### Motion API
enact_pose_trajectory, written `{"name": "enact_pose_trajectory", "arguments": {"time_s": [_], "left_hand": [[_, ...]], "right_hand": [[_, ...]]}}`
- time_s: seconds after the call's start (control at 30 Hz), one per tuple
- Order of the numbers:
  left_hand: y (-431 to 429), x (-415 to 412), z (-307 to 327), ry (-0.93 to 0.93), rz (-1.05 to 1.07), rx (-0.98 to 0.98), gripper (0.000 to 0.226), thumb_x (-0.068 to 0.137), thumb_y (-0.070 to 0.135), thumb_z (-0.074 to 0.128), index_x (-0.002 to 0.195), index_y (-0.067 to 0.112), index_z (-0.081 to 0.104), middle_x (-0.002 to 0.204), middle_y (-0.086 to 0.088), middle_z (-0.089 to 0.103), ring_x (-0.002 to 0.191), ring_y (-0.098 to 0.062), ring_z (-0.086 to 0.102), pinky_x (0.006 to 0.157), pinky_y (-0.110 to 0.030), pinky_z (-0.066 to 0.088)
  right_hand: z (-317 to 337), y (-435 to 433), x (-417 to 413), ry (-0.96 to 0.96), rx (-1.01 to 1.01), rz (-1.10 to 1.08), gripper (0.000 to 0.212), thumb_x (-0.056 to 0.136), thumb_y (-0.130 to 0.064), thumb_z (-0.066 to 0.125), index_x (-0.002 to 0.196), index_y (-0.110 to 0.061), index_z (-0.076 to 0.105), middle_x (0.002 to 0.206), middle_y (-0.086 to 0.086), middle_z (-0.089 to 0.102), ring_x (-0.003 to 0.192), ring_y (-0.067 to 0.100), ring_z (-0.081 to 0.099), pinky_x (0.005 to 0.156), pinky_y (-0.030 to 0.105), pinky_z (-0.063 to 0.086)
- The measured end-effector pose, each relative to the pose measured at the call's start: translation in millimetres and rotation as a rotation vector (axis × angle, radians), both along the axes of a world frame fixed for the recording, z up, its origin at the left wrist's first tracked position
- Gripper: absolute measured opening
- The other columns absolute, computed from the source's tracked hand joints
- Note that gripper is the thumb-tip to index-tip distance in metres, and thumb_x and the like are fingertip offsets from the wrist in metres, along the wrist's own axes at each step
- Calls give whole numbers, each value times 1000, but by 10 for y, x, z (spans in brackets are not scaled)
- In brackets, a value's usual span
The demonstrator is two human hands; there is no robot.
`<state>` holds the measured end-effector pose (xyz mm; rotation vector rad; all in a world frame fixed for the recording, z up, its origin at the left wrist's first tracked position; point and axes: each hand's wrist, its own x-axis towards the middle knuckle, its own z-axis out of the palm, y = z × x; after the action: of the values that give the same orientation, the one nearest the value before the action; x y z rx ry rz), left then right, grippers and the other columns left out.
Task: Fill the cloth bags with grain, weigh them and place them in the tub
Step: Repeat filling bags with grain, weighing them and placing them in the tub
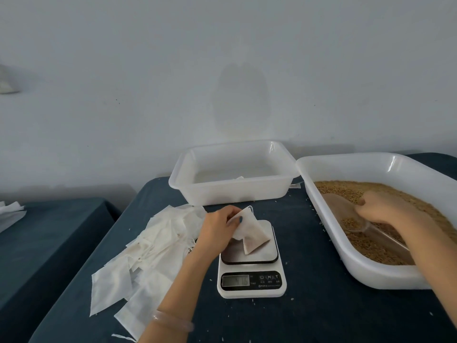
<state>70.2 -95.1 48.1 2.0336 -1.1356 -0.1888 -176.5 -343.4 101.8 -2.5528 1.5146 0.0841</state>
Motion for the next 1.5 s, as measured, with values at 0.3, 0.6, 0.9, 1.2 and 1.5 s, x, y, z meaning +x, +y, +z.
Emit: {"name": "enact_pose_trajectory", "arguments": {"time_s": [0.3,0.6,0.9,1.2,1.5], "left_hand": [[62,148,-243,-4,148,-137,18,102,23,50,111,20,64,97,11,66,89,-6,61,77,-16,46],[179,199,-409,110,343,-273,21,104,32,41,95,31,59,88,11,68,84,-2,63,73,-20,45],[220,126,-416,83,337,-212,26,105,34,39,96,26,61,87,13,66,82,4,61,67,-9,40],[189,62,-356,20,294,-221,28,106,30,39,103,23,67,92,14,66,85,-5,61,75,-24,47],[60,42,-340,65,238,-224,12,99,27,54,101,27,66,84,11,66,78,-8,61,68,-21,49]], "right_hand": [[251,801,327,-761,-123,409,13,96,-21,54,105,-29,60,95,-15,63,85,1,60,70,21,47],[-613,1304,688,-822,117,418,15,100,-31,49,86,-27,54,61,-5,53,49,2,48,48,19,36],[-1133,1162,686,-904,175,170,33,99,-34,50,71,-17,50,55,-2,45,46,6,39,48,24,32],[-1133,1170,667,-941,204,169,35,100,-32,51,69,-16,47,54,-2,43,46,6,37,48,23,30],[-1150,1162,672,-912,211,176,31,99,-33,51,72,-17,52,56,-1,48,46,5,42,48,22,32]]}}
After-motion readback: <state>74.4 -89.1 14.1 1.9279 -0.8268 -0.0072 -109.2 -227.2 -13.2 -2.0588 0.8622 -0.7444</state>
